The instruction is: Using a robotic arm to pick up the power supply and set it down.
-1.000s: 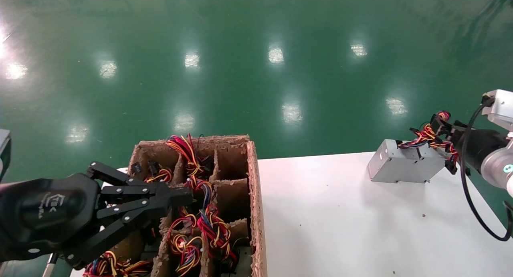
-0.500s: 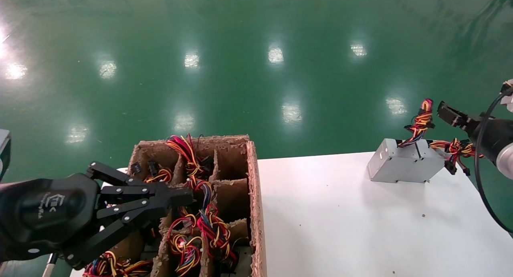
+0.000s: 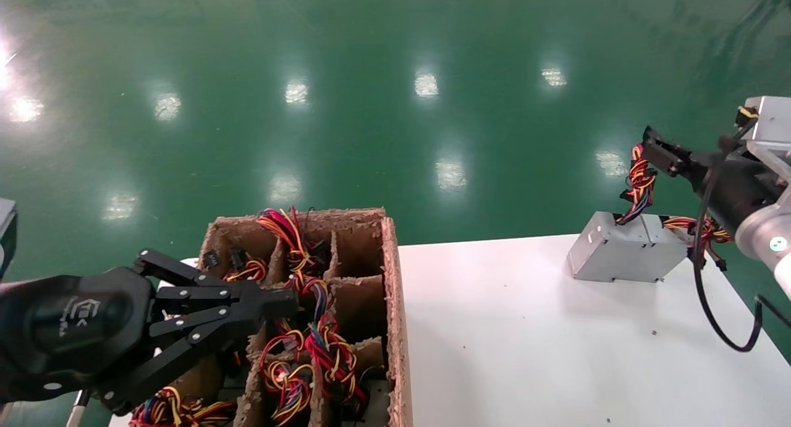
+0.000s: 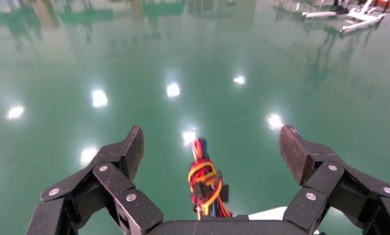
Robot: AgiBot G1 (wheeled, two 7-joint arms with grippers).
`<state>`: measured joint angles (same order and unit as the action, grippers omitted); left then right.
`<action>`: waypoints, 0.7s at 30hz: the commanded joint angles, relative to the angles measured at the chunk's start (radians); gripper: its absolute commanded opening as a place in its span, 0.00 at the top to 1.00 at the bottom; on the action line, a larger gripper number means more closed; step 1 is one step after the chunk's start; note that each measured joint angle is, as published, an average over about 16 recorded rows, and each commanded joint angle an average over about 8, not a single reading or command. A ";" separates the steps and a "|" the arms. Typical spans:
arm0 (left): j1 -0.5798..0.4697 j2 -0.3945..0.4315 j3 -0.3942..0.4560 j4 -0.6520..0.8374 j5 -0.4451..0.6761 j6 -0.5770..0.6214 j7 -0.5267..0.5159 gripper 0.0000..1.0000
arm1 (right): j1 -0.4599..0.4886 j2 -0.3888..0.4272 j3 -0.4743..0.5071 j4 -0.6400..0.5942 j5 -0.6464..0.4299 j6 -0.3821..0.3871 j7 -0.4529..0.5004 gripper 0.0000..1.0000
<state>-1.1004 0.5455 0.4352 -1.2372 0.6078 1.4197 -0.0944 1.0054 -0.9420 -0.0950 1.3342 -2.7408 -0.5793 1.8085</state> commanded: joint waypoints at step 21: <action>0.000 0.000 0.000 0.000 0.000 0.000 0.000 1.00 | 0.026 0.125 -0.068 -0.018 0.760 -0.345 -0.617 0.00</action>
<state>-1.1004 0.5455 0.4352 -1.2372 0.6078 1.4197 -0.0944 1.0315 -0.8173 -0.1630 1.3159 -1.9824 -0.9238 1.1929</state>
